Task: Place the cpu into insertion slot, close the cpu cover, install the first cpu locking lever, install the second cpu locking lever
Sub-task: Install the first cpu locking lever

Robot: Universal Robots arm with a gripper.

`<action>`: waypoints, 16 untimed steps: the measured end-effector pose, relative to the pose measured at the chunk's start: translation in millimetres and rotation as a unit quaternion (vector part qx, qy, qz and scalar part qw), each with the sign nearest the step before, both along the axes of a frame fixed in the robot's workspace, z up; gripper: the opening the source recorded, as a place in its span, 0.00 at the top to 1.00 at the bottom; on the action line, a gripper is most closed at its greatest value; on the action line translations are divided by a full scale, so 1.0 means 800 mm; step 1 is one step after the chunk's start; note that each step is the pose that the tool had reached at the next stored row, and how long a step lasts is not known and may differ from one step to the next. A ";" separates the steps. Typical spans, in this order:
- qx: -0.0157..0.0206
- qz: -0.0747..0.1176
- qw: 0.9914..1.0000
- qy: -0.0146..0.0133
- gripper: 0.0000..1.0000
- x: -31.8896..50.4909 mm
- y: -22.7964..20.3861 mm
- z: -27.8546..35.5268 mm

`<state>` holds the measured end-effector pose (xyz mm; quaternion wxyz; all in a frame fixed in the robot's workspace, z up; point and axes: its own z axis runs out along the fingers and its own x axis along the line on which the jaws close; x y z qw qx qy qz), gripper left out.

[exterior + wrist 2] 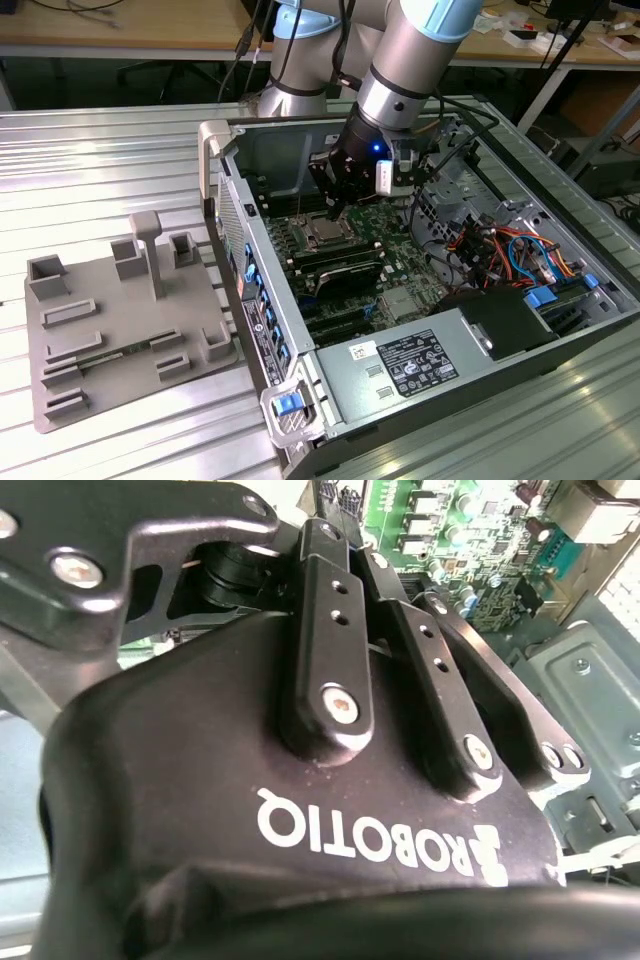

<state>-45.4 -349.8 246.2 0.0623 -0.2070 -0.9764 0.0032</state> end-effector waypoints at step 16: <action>0.003 0.017 1.000 0.000 0.89 0.000 0.0000 0.0000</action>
